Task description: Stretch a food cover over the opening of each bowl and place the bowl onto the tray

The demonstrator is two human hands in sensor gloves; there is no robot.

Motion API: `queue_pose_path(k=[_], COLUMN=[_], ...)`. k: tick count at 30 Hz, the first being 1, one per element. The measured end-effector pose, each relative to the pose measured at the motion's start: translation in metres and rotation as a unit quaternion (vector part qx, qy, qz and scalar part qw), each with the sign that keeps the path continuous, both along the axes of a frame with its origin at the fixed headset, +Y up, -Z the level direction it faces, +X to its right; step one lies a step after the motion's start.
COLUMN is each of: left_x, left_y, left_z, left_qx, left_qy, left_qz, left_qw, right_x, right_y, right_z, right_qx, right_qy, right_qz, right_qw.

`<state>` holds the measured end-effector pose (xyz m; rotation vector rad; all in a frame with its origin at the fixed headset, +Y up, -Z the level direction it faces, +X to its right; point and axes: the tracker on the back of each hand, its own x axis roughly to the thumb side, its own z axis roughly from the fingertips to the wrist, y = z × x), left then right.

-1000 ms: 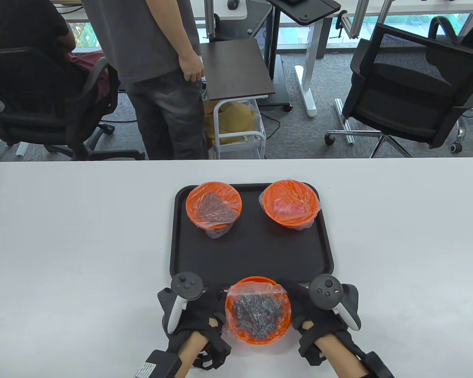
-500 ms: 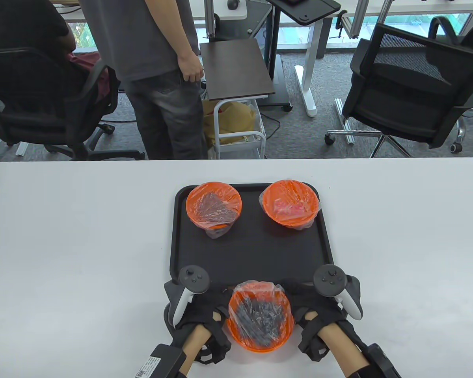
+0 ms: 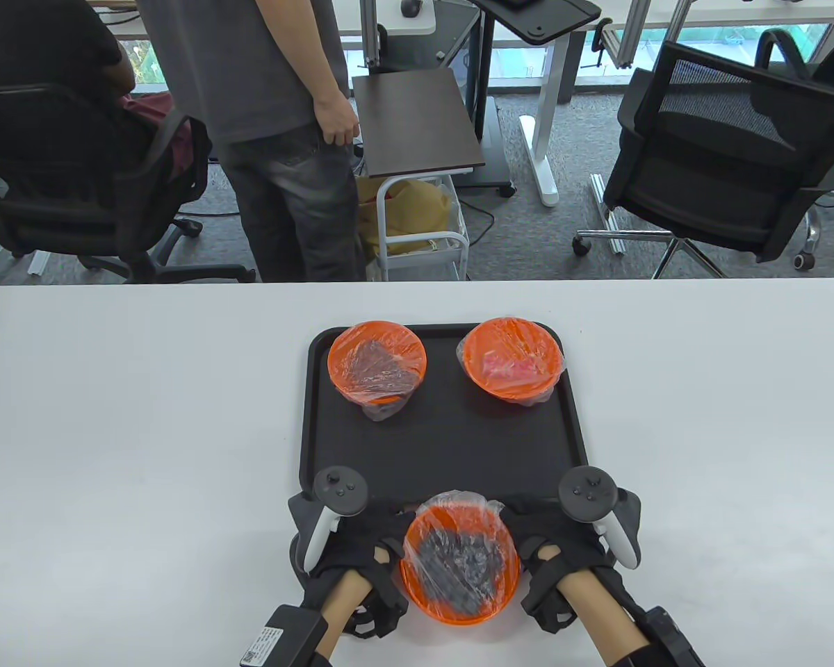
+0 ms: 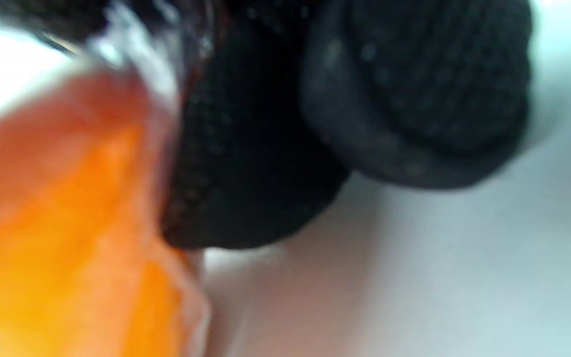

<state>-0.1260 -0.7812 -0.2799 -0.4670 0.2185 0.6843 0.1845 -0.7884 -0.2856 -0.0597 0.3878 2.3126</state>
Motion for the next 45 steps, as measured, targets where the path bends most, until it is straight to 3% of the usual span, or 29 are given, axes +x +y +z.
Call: queue_pose_path(k=[12, 20, 31, 35, 38, 40, 43, 45], left_x=[0.0, -0.001, -0.017, -0.023, -0.028, -0.03, -0.03, -0.028], left_y=[0.0, -0.001, 0.002, 0.009, 0.024, 0.042, 0.07, 0.082], left_z=[0.003, 0.007, 0.015, 0.018, 0.018, 0.019, 0.02, 0.019], left_qx=[0.003, 0.016, 0.005, 0.008, 0.033, 0.09, 0.188, 0.207], left_qy=[0.006, 0.003, -0.037, -0.051, -0.066, -0.076, -0.108, -0.122], left_qz=[0.003, 0.018, 0.135, 0.141, 0.116, 0.066, -0.043, -0.127], left_qw=[1.0, 1.0, 0.99, 0.989, 0.99, 0.991, 0.975, 0.962], right_x=[0.004, 0.011, 0.03, 0.029, 0.026, 0.022, 0.013, 0.008], right_y=[-0.002, 0.011, 0.022, 0.029, 0.032, 0.035, 0.038, 0.039], right_z=[0.007, 0.013, 0.02, 0.024, 0.027, 0.03, 0.034, 0.036], right_qx=[-0.032, -0.024, -0.002, 0.008, 0.015, 0.015, 0.015, 0.009], right_qy=[-0.04, -0.053, -0.084, -0.081, -0.081, -0.068, -0.051, -0.037], right_qz=[-0.014, 0.028, -0.015, -0.021, -0.029, -0.025, -0.017, -0.01], right_qw=[0.999, 0.998, 0.996, 0.996, 0.996, 0.997, 0.998, 0.999])
